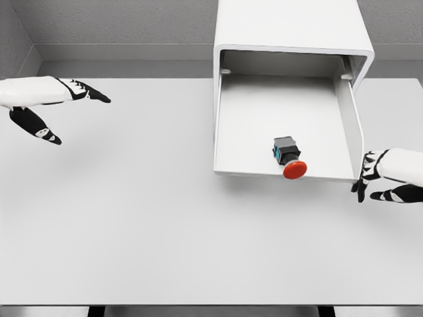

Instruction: Slide open multi-storey tabletop storage cabinets and put open load switch and slide close multi-storey tabletop storage cabinets

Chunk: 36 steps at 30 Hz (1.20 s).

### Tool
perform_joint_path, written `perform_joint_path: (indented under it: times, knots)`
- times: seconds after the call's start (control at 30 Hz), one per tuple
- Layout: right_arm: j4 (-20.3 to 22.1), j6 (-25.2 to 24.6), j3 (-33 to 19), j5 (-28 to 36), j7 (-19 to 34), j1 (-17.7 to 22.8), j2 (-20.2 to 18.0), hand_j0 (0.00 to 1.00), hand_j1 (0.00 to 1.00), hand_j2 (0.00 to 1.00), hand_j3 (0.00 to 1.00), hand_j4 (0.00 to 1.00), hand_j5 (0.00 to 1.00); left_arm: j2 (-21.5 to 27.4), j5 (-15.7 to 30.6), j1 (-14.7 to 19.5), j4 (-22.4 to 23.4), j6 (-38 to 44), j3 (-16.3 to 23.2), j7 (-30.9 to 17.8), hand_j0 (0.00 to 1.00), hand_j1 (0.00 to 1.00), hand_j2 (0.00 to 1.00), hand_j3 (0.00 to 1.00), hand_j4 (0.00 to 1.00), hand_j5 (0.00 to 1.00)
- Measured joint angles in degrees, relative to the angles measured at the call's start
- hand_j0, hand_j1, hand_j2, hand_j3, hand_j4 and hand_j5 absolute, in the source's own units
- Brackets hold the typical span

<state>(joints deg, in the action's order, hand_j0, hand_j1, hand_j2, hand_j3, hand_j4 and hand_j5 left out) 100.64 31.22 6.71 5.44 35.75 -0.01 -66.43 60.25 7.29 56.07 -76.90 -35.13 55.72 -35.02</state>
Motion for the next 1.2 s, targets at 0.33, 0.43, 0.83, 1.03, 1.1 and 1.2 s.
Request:
perform_joint_path:
  times: [0.33, 0.43, 0.83, 1.03, 1.1, 1.2]
  knots:
    - [-2.8, 1.1, 0.8, -1.0, -0.5, -0.5, 0.7, 0.8, 0.8, 0.8, 0.8, 0.8, 0.8, -0.1, -0.1, 0.0, 0.0, 0.0, 0.1, 0.0, 1.0, 1.0, 1.0, 1.0, 1.0, 1.0]
    - [-4.5, 2.9, 0.3, -4.3, -0.6, 0.1, 0.7, 0.82, 0.82, 0.82, 0.82, 0.82, 0.82, -0.1, -0.1, -0.4, 0.0, 0.0, 0.1, 0.0, 1.0, 1.0, 1.0, 1.0, 1.0, 1.0]
    - [-1.8, 3.8, 3.6, -7.6, -0.7, -5.5, 1.3, 0.83, 0.83, 0.83, 0.83, 0.83, 0.83, -0.2, -0.1, -0.4, -0.8, 0.0, 0.2, 0.0, 1.0, 1.0, 1.0, 1.0, 1.0, 1.0]
    - [-1.0, 3.9, 10.7, -9.2, -0.7, -12.6, 3.9, 0.84, 0.84, 0.84, 0.84, 0.84, 0.84, -0.3, -0.2, -0.4, -0.8, 0.0, 0.2, 0.0, 1.0, 1.0, 1.0, 1.0, 1.0, 1.0]
    - [-1.1, 3.9, 12.6, -9.3, -0.7, -16.1, 4.5, 0.85, 0.85, 0.85, 0.85, 0.85, 0.85, -0.5, -0.1, -0.4, -0.8, 0.0, 0.2, 0.0, 1.0, 1.0, 1.0, 1.0, 1.0, 1.0]
    - [-1.7, 3.9, 14.4, -9.5, -0.7, -18.6, 5.4, 0.86, 0.86, 0.86, 0.86, 0.86, 0.86, -0.8, -0.1, -0.4, -0.8, 0.0, 0.2, 0.0, 1.0, 1.0, 1.0, 1.0, 1.0, 1.0]
